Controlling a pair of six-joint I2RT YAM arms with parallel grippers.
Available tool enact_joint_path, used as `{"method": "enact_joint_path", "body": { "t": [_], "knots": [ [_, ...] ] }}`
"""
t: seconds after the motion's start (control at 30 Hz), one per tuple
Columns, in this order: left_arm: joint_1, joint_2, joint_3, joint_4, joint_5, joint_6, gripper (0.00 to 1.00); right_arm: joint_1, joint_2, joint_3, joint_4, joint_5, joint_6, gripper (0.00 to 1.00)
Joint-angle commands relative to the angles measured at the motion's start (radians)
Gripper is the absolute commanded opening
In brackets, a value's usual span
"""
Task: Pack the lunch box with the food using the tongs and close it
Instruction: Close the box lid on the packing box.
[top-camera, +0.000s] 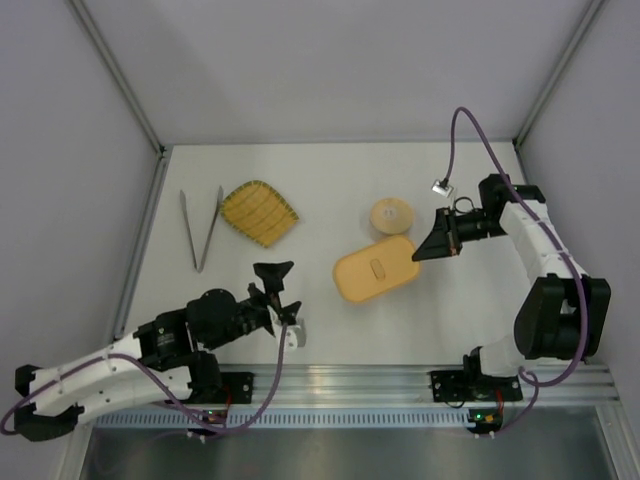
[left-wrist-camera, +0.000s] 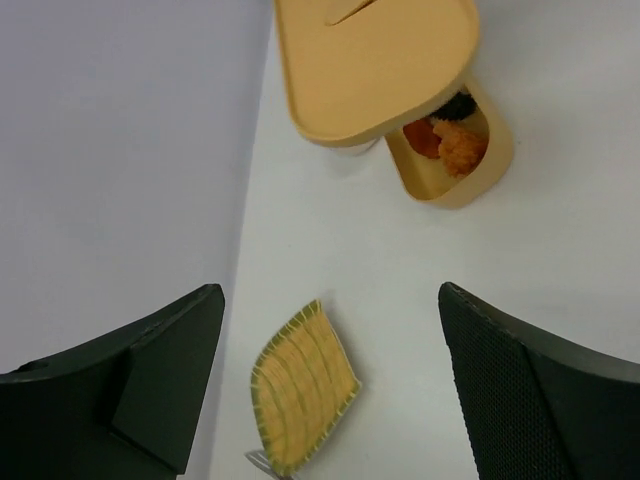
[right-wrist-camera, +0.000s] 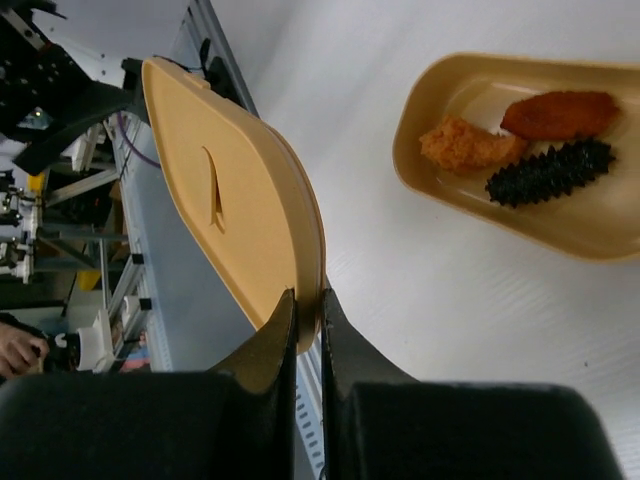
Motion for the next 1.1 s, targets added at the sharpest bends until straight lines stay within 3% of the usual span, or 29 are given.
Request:
{"method": "enact_joint_path", "body": {
  "t": [0.0, 0.1, 0.27, 0.33, 0.47, 0.7, 1.07],
  "knots": [
    [0.117, 0.097, 0.150, 0.029, -0.019, -0.340, 0.93, -0.005, -0.084, -0.024, 0.143, 0.061, 0.159, 0.00],
    [0.255, 0.240, 0.342, -0.139, 0.100, -0.596, 0.93, -0.004, -0.089, -0.032, 0.172, 0.088, 0.184, 0.00],
    [0.456, 0.496, 0.551, -0.192, 0.460, -0.760, 0.93, 0.010, -0.079, -0.042, 0.172, 0.127, 0.170, 0.00],
    [0.542, 0.593, 0.690, -0.315, 0.746, -0.708, 0.83, 0.022, -0.067, -0.052, 0.165, 0.132, 0.164, 0.00],
    [0.593, 0.837, 0.861, -0.413, 0.976, -0.757, 0.69, 0.060, -0.056, -0.082, 0.195, 0.150, 0.184, 0.00],
    [0.595, 1.016, 0.852, -0.312, 1.001, -0.852, 0.56, 0.096, -0.059, -0.110, 0.263, 0.184, 0.221, 0.00],
    [0.590, 1.093, 0.788, -0.257, 1.041, -0.861, 0.52, 0.110, -0.032, -0.113, 0.295, 0.167, 0.236, 0.00]
  ]
}}
